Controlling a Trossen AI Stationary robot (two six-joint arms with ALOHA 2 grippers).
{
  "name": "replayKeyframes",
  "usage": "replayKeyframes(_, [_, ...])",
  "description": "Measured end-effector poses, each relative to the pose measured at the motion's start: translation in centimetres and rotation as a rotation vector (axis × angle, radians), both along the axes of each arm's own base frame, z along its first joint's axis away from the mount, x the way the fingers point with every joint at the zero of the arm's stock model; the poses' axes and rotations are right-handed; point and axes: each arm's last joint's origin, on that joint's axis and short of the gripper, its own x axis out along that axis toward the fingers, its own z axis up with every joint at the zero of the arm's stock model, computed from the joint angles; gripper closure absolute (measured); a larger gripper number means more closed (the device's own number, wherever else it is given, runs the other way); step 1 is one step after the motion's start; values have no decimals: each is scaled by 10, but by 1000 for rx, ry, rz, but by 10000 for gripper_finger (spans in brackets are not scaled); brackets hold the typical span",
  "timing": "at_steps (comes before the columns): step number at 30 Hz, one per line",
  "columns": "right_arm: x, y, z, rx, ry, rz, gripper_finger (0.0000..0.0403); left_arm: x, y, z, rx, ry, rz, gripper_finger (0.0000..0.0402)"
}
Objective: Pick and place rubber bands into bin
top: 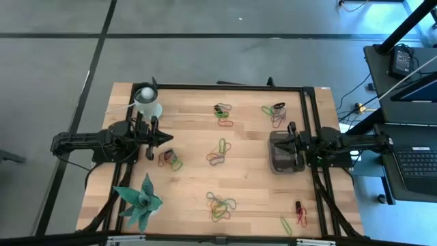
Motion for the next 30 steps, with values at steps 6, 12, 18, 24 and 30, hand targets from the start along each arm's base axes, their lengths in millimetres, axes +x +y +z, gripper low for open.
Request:
replayKeyframes(6, [0,0,0,0,0,0,374,0,0,0,0,0,1,400])
replayKeyframes(12, [0,0,0,0,0,0,374,0,0,0,0,0,0,400])
replayKeyframes(18, [0,0,0,0,0,0,374,0,0,0,0,0,0,400])
replayKeyframes(24, [0,0,0,0,0,0,374,0,0,0,0,0,0,400])
replayKeyframes(30, [0,0,1,74,-2,2,374,0,0,0,0,0,0,400])
